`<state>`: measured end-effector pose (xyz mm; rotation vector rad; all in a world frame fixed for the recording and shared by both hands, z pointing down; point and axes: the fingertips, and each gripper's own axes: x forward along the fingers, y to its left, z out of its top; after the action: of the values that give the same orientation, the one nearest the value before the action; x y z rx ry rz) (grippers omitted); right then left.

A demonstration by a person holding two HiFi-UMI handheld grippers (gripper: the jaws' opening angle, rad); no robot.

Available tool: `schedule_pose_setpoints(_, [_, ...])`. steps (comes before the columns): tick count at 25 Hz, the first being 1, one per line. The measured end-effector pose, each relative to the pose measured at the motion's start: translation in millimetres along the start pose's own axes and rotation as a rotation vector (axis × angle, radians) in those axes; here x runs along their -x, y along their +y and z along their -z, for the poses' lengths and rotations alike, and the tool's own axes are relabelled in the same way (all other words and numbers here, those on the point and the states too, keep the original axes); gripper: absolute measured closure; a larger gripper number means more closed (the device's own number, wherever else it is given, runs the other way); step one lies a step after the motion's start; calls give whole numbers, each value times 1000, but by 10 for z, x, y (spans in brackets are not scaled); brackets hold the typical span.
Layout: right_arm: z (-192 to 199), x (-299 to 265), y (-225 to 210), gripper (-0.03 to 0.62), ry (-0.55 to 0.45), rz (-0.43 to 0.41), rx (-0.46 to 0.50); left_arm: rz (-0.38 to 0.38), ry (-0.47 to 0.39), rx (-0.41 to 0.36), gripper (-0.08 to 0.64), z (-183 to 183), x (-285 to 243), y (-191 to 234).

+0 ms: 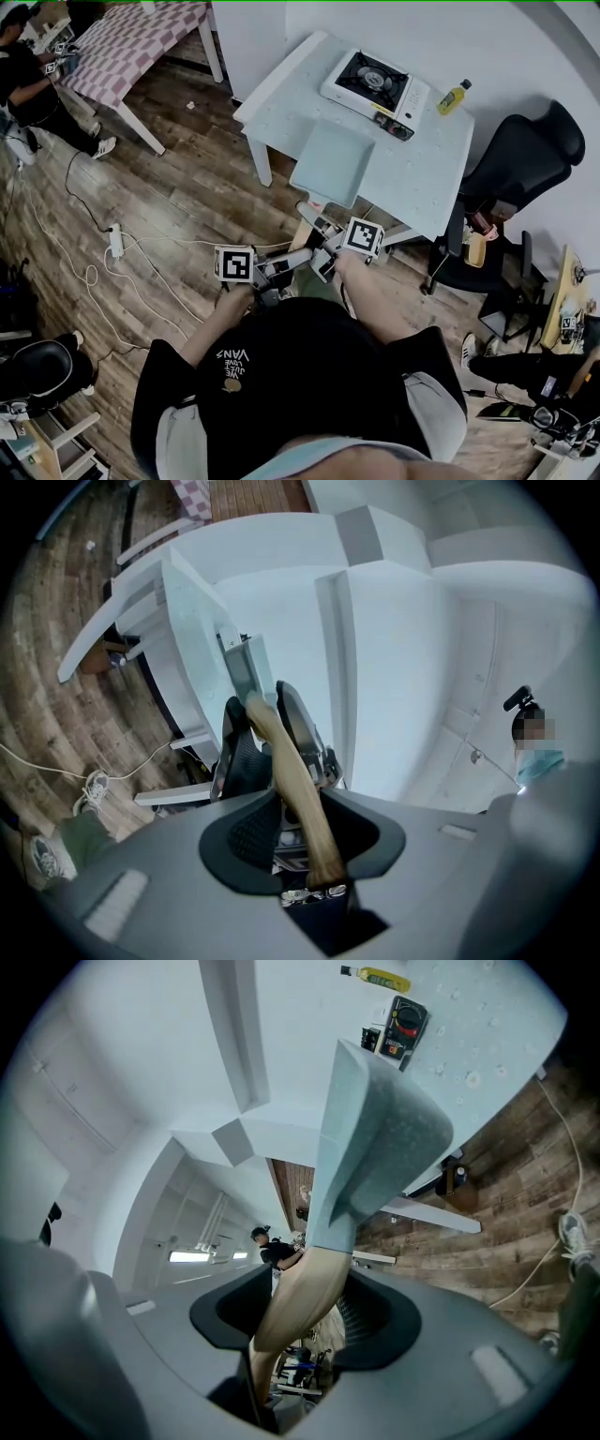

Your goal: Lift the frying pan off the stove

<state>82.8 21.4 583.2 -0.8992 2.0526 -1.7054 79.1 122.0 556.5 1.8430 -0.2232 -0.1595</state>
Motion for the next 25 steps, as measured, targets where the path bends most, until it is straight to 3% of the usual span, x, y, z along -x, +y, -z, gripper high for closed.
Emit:
schedule_pose_setpoints(4, [104, 0, -59, 383, 4, 5, -16, -6, 1, -8, 437, 63, 49, 39])
schedule_pose_setpoints(8, [201, -36, -47, 382, 8, -44, -31, -17, 3, -5, 437, 134, 102, 71])
schedule_pose_setpoints(14, [369, -4, -148, 382, 28, 18, -36, -27, 1, 9, 437, 242, 202, 108])
schedule_pose_setpoints(25, [440, 3, -132, 382, 20, 12, -41, -31, 3, 2, 437, 290, 256, 105])
